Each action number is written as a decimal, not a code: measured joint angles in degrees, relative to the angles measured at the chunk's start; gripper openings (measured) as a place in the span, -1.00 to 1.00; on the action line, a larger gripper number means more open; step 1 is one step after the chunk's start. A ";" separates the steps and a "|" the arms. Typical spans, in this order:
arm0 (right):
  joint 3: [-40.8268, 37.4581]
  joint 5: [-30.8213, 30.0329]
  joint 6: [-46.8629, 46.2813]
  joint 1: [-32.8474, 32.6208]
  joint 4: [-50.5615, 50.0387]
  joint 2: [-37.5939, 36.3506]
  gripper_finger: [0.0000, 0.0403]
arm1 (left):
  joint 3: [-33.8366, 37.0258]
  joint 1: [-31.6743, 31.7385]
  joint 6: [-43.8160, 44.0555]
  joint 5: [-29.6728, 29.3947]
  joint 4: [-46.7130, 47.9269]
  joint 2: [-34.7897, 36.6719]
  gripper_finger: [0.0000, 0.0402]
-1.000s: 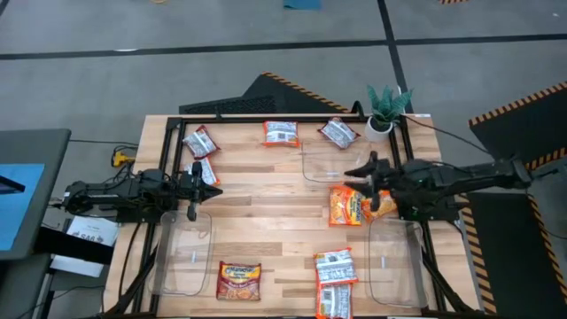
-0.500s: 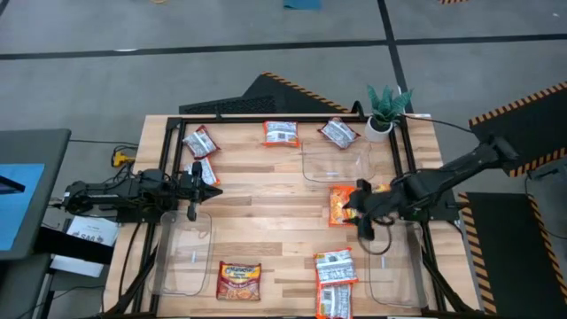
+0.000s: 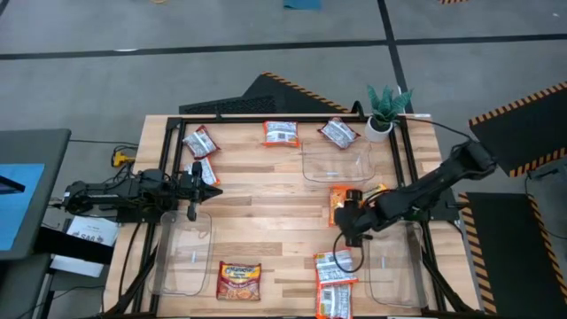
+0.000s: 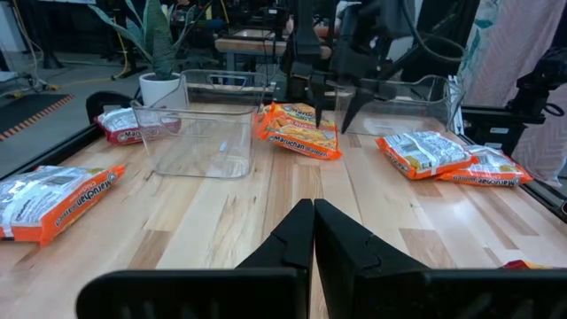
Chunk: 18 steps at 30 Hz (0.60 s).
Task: Sort Maruchan noodles
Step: Put the orange noodle pack into the top transparent bin
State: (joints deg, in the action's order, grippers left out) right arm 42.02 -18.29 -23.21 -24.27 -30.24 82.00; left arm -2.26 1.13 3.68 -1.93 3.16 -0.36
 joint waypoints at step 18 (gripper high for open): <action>8.57 -8.50 4.27 -0.92 -8.41 15.38 0.02 | 0.00 -0.01 0.00 0.01 0.00 0.00 -1.00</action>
State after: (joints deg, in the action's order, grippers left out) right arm 50.59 -26.79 -18.94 -25.19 -38.65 97.38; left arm -2.26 1.11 3.68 -1.92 3.16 -0.36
